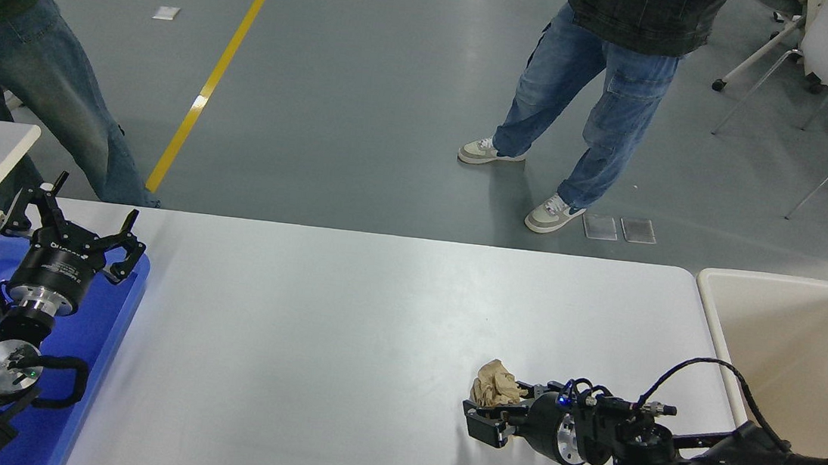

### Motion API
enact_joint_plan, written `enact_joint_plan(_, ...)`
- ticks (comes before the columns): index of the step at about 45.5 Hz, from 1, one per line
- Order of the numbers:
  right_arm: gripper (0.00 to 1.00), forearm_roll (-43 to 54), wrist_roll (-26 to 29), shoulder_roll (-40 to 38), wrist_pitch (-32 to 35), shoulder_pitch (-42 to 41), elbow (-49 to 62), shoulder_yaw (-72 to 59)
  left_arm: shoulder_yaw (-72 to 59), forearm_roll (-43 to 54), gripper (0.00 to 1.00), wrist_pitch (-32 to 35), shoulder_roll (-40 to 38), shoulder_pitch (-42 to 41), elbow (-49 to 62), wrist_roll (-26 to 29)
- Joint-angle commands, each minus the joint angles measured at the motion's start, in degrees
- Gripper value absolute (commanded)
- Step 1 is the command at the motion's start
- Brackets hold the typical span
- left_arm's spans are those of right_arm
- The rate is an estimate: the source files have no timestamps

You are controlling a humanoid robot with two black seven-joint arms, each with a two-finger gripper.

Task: Clean the table surface

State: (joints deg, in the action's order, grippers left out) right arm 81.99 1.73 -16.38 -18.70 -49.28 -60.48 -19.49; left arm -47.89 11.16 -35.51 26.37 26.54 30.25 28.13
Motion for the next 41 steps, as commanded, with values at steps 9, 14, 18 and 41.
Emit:
enact_joint_plan(9, 0.0, -0.2, -3.8, 0.6, -2.3, 0.3, 1.1, -2.0, 0.0, 0.0, 1.0, 0.0, 0.0, 0.0, 0.0, 0.0)
enact_joint_plan(14, 0.0, -0.9, -4.4, 0.5, -2.3, 0.1, 1.2, -1.7, 0.0, 0.0, 1.0, 0.0, 0.0, 0.0, 0.0, 0.0)
enact_joint_plan(18, 0.0, -1.1, -4.4, 0.5, -2.3, -0.3, 1.2, -1.2, 0.0, 0.0, 1.0, 0.0, 0.0, 0.0, 0.0, 0.0)
enact_joint_plan(41, 0.0, -4.2, -10.9, -5.2, -4.1, -0.9, -1.7, 7.2, 0.0, 0.0, 1.0, 0.0, 0.0, 0.0, 0.0, 0.0)
